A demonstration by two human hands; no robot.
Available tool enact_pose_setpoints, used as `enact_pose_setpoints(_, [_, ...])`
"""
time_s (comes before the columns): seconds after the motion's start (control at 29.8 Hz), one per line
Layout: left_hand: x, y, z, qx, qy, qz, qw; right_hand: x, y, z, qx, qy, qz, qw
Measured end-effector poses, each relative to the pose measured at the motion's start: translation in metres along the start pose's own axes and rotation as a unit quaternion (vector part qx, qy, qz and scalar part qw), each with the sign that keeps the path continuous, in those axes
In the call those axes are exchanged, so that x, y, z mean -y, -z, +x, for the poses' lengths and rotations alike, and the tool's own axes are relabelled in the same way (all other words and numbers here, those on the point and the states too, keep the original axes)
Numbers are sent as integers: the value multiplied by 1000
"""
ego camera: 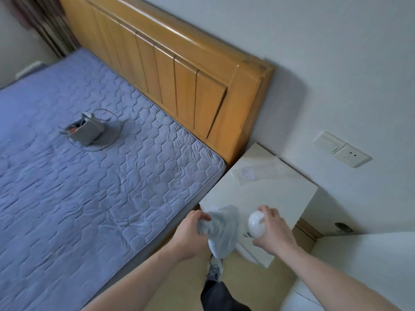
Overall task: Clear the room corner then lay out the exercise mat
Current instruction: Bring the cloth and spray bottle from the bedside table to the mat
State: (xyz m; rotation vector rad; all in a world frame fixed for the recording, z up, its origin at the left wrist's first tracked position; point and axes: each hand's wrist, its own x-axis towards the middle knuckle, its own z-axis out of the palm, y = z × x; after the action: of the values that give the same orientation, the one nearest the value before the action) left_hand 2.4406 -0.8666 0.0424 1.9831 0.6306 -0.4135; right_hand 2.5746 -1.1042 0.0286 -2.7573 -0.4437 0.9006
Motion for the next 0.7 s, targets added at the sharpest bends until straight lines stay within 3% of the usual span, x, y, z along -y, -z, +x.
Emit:
enact_pose_setpoints(0.1, [50,41,-80,-96,9,-26,995,72,-14,-29,5,87,-62,994])
enact_pose_setpoints(0.23, [88,66,-138,-155,-1,-67,986,133,-37,-50,-6,129,-104,986])
enact_pose_setpoints(0.44, [187,108,-290,-304,8,-96,948,276,-110,-135,13,267,-169,949])
enact_pose_setpoints(0.7, [288,160,-456,-440,60,-83,892,433,-194,-263,64,404,-185,893])
